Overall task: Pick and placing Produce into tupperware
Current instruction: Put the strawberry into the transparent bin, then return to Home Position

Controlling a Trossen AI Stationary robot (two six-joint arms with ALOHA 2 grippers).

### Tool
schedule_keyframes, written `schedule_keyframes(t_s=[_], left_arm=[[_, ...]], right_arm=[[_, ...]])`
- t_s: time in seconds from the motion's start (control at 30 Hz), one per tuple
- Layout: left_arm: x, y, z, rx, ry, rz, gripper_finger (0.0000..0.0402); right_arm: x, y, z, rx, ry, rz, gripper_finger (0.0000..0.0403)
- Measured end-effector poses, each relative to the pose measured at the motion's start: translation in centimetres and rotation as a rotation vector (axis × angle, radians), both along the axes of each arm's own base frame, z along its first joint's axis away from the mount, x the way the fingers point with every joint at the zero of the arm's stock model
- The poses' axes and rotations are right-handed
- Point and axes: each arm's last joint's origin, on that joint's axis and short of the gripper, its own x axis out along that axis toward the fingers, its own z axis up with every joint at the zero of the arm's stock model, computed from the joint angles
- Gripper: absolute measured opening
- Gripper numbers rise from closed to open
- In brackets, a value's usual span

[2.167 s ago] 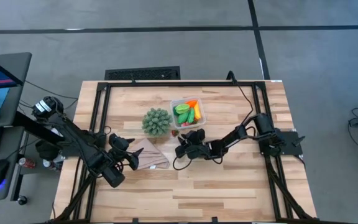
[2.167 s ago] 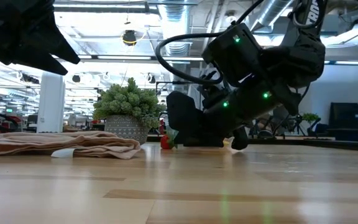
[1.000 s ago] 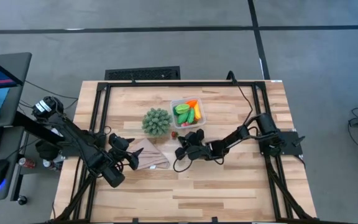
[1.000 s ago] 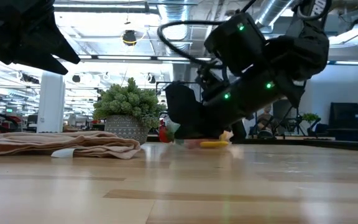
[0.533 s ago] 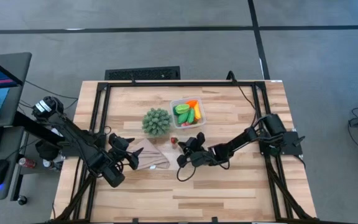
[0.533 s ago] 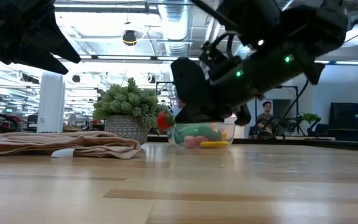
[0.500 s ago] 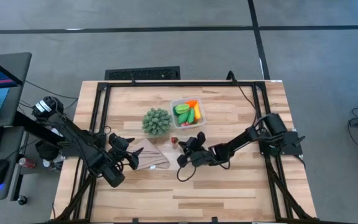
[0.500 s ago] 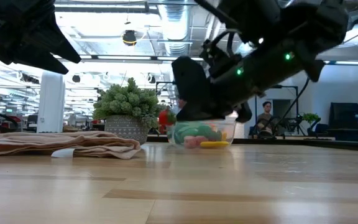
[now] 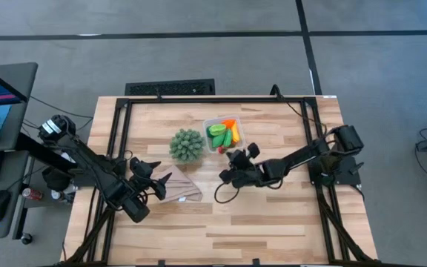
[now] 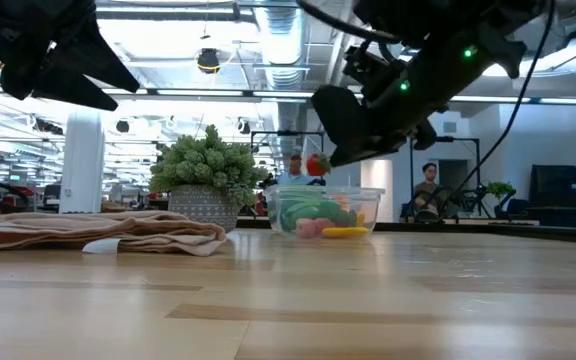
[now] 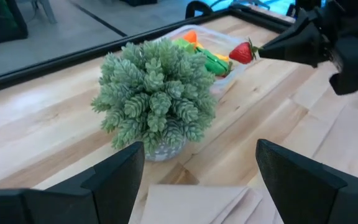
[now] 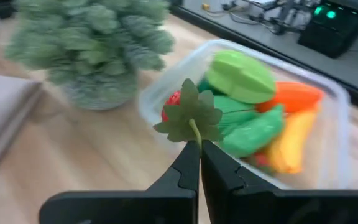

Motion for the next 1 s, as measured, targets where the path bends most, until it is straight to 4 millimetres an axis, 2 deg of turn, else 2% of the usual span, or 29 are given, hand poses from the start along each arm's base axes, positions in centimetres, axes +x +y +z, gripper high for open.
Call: schedule_keyframes(t_s=[0.27, 0.57, 0.73, 1.0], left_arm=[[0.0, 0.0, 0.1, 0.027, -0.019, 0.004, 0.0300], [0.0, 0.0, 0.1, 0.039, -0.010, -0.001, 0.0300], [0.0, 0.0, 0.1, 0.039, -0.010, -0.001, 0.0300], [0.0, 0.0, 0.1, 0.038, -0.011, -0.001, 0.0300]], right_arm=[[-0.6, -3.3, 1.1, 0.004, 0.050, -0.091, 0.0000], [-0.7, -7.7, 0.5, 0.141, 0.123, -0.126, 0.0008], [-0.6, -8.2, 1.1, 0.124, 0.104, -0.121, 0.0026], [-0.5, -7.9, 1.3, 0.099, 0.115, -0.088, 0.0061]])
